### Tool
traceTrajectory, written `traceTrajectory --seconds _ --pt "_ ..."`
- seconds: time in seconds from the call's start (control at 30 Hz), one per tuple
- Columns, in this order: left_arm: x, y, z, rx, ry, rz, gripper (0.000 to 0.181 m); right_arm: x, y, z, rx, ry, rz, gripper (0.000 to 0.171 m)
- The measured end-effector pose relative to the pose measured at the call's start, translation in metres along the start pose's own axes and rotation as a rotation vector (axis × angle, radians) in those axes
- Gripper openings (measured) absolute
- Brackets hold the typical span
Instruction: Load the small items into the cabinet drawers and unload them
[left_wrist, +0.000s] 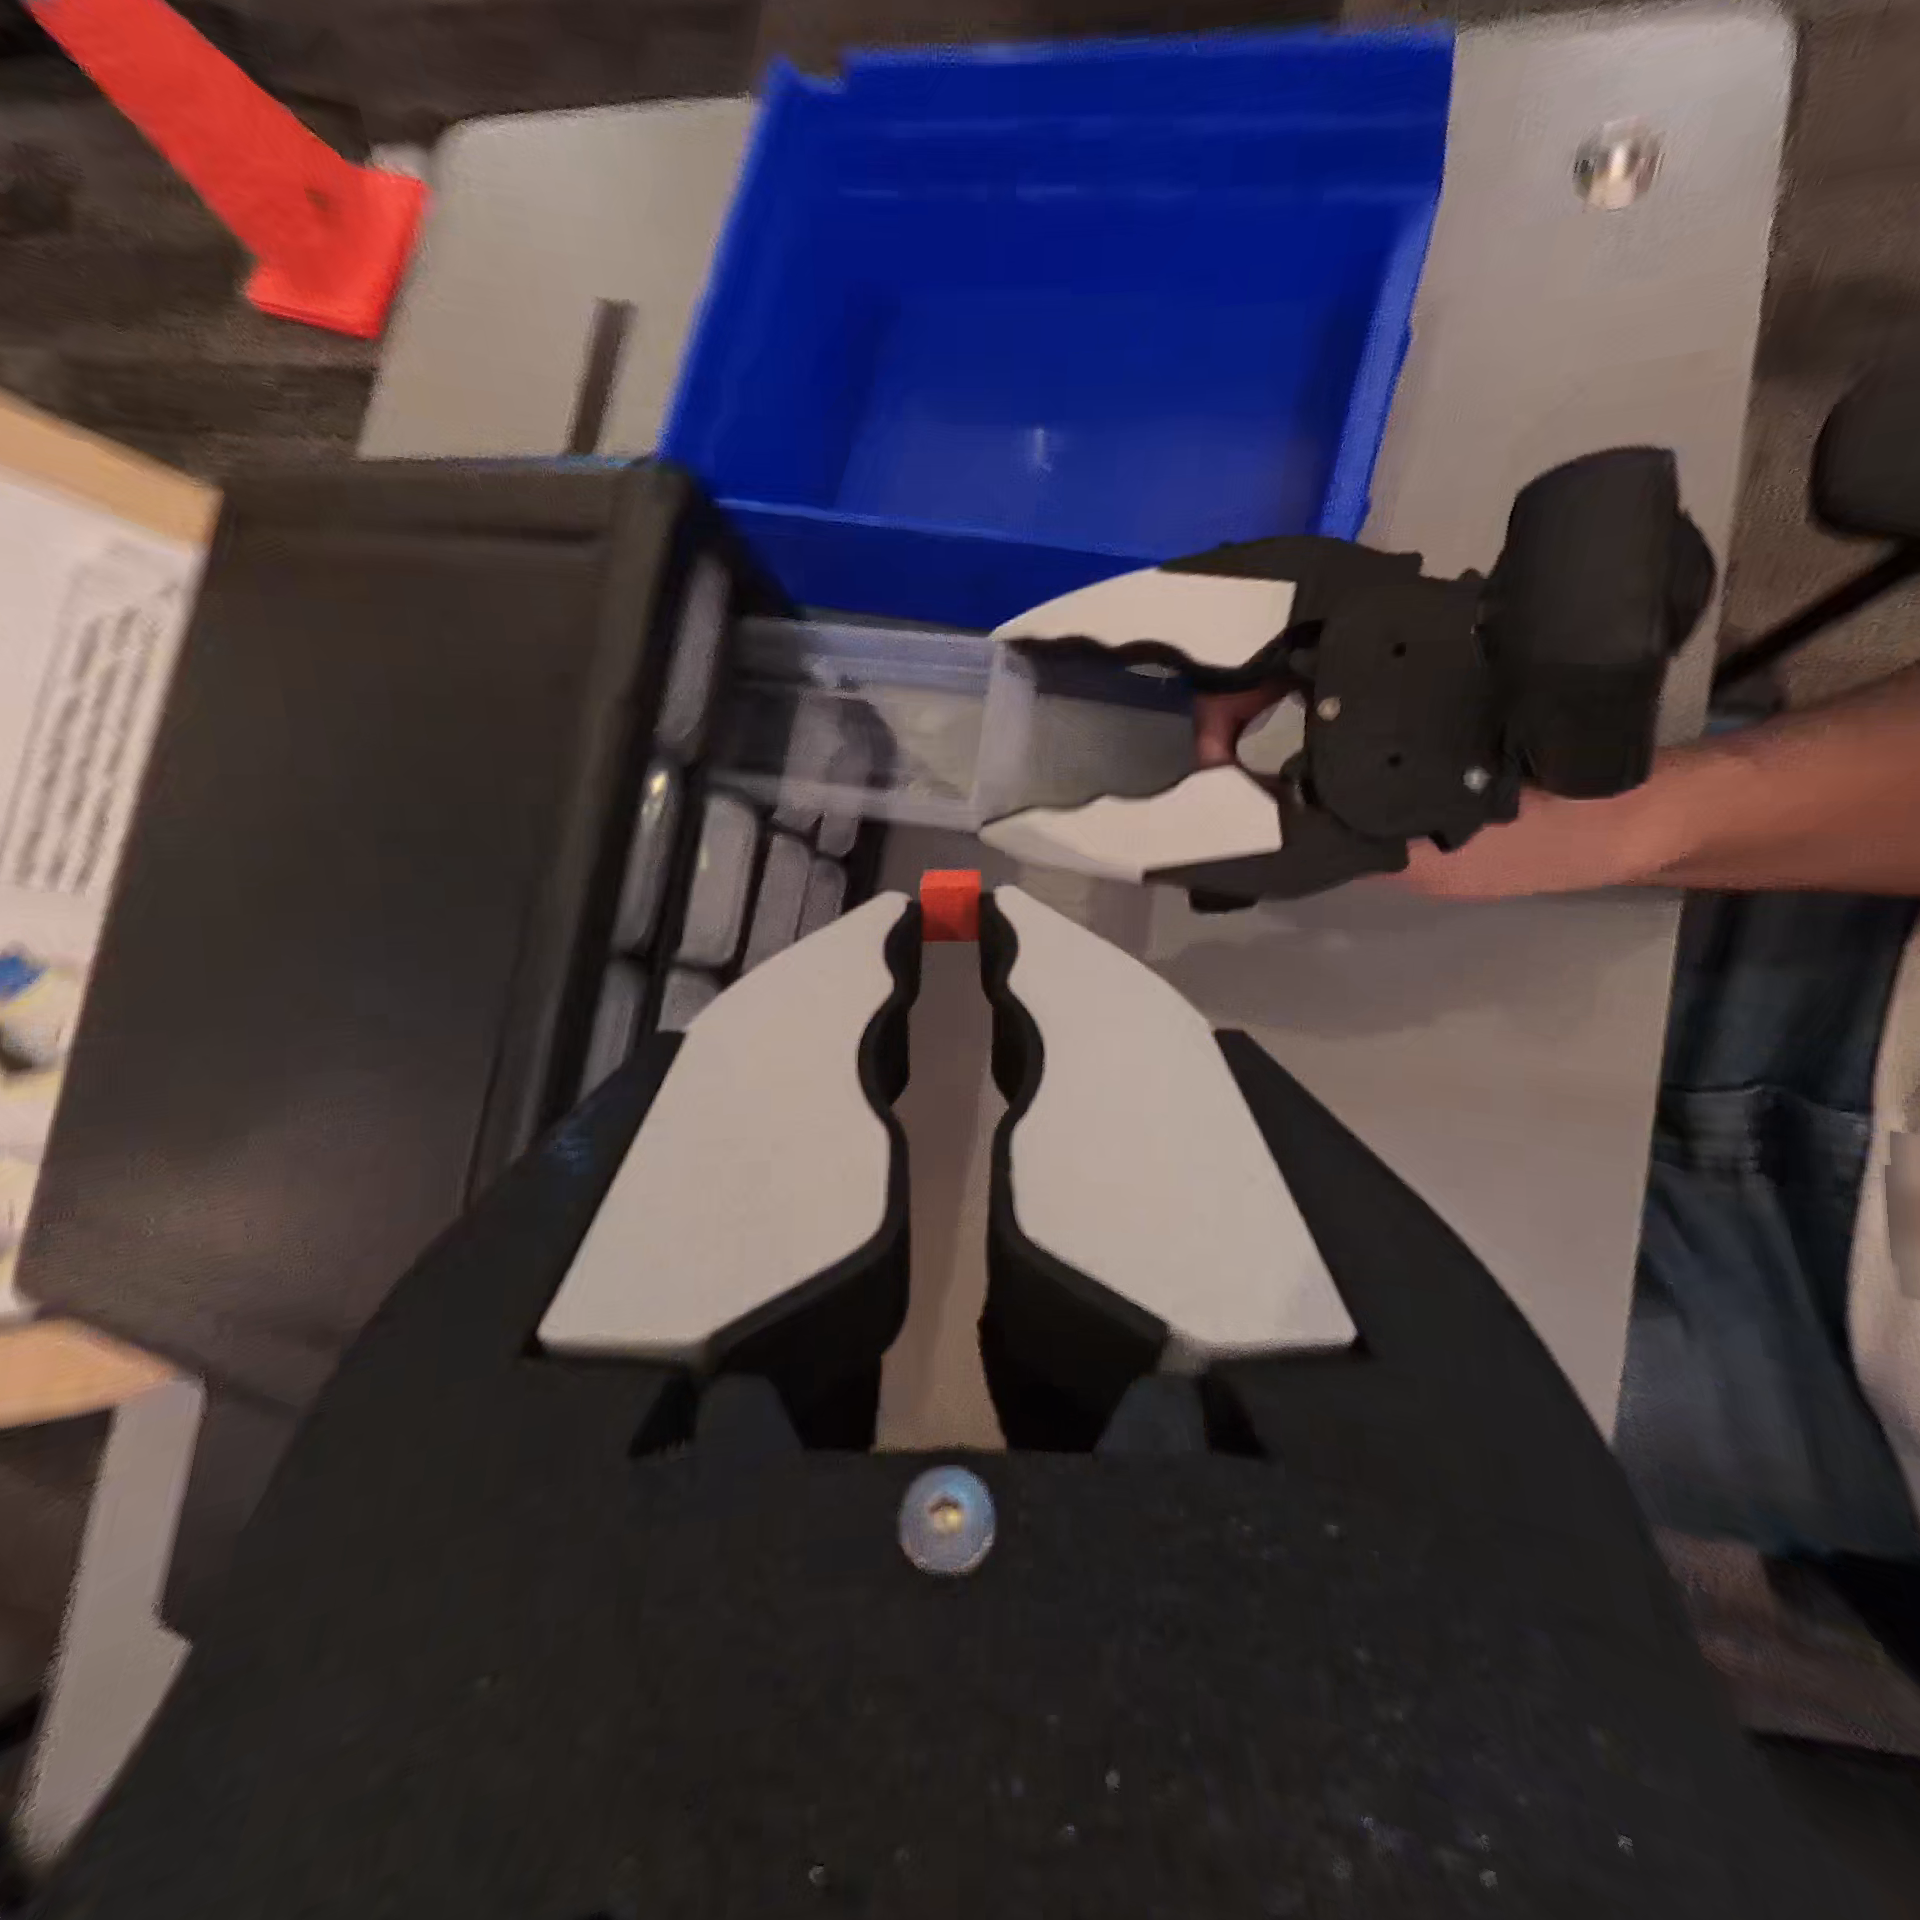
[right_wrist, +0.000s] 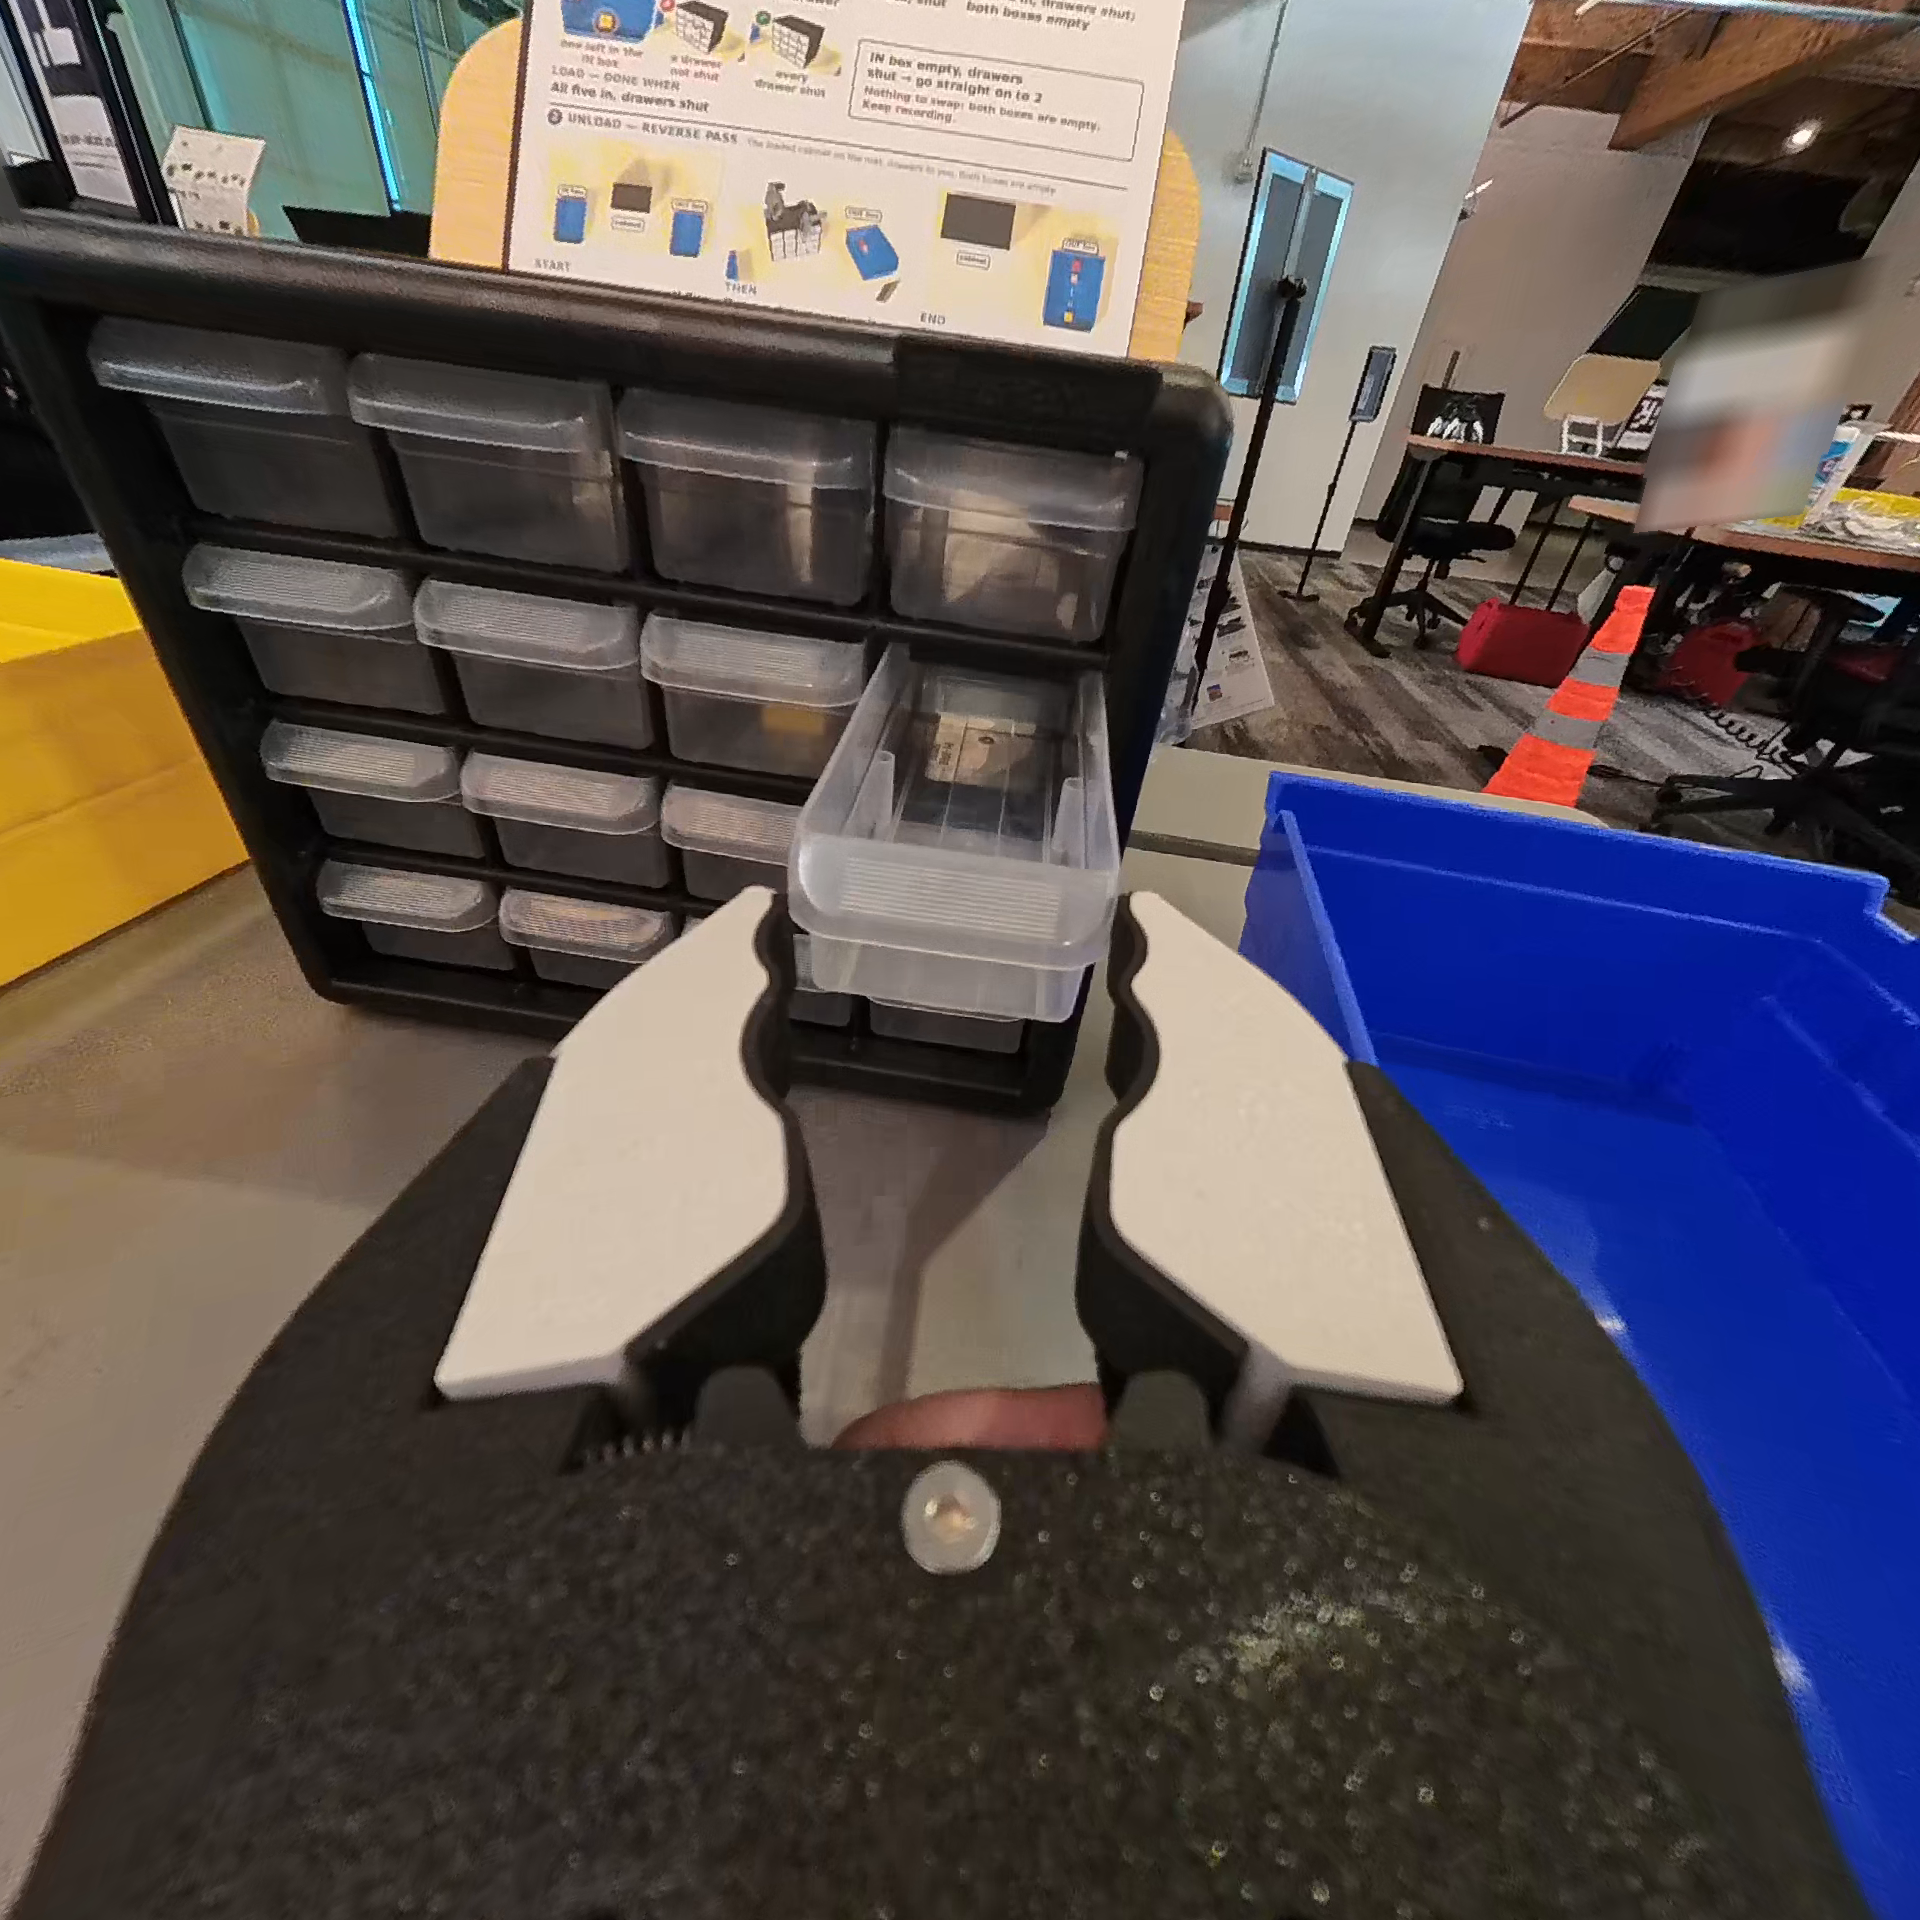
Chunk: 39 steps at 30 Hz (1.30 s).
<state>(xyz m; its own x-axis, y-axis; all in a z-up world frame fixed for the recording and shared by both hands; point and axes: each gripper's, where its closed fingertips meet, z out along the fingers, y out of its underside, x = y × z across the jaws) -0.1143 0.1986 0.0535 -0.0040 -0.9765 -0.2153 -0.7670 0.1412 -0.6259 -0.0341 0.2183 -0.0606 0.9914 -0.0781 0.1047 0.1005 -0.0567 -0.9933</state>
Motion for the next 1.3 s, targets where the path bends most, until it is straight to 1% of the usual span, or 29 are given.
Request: traceTrajectory --seconds 0.03,0.1,0.17,0.23,0.3,0.4,0.5,0.63,0.77,0.93,1.03,1.1,1.17,1.23,1.3 --pt "0.006 -0.008 0.02 -0.064 -0.001 0.045 0.01 0.0 0.0 -0.001 0.001 0.0 -0.001 0.058" --pt "0.005 -0.013 0.058 -0.206 -0.036 0.103 0.01 0.0 0.0 -0.002 -0.003 -0.001 -0.004 0.058" --pt "0.006 -0.011 0.089 -0.322 0.005 0.095 0.01 -0.001 0.001 -0.004 -0.006 -0.003 -0.003 0.058" --pt "0.005 -0.007 0.113 -0.413 0.054 0.06 0.01 -0.001 0.001 -0.007 -0.006 -0.005 -0.005 0.058" --pt "0.005 -0.001 0.128 -0.496 0.095 0.036 0.01 -0.001 0.002 -0.009 -0.005 -0.008 -0.009 0.058" --pt "0.001 0.008 0.144 -0.599 0.097 0.044 0.01 0.0 0.003 -0.011 -0.003 -0.013 -0.005 0.058" --pt "-0.003 0.017 0.151 -0.679 0.082 0.036 0.01 0.0 0.003 -0.012 -0.005 -0.016 -0.002 0.058" --pt "-0.006 0.028 0.155 -0.741 0.083 0.021 0.01 0.0 0.004 -0.013 -0.003 -0.017 -0.005 0.058" --pt "-0.014 0.036 0.159 -0.78 0.047 0.007 0.011 -0.001 0.004 -0.013 -0.006 -0.017 -0.006 0.058" --pt "-0.019 0.034 0.157 -0.739 0.023 -0.025 0.021 -0.001 0.004 -0.013 -0.005 -0.017 -0.008 0.058" --pt "-0.02 0.023 0.135 -0.638 -0.011 -0.061 0.022 0.0 0.004 -0.013 -0.007 -0.017 -0.011 0.058" --pt "-0.014 0.014 0.107 -0.486 -0.034 -0.12 0.023 0.0 0.003 -0.012 -0.012 -0.02 -0.007 0.058" --pt "-0.008 0.014 0.069 -0.277 -0.085 -0.225 0.023 0.0 0.0 -0.01 -0.015 -0.023 -0.004 0.058" --pt "-0.002 0.029 0.032 -0.055 -0.152 -0.398 0.024 0.001 -0.003 -0.004 -0.034 -0.024 -0.013 0.058" --pt "0.016 0.058 0.009 0.127 -0.165 -0.556 0.024 0.001 -0.006 0.007 -0.048 -0.021 -0.029 0.058"
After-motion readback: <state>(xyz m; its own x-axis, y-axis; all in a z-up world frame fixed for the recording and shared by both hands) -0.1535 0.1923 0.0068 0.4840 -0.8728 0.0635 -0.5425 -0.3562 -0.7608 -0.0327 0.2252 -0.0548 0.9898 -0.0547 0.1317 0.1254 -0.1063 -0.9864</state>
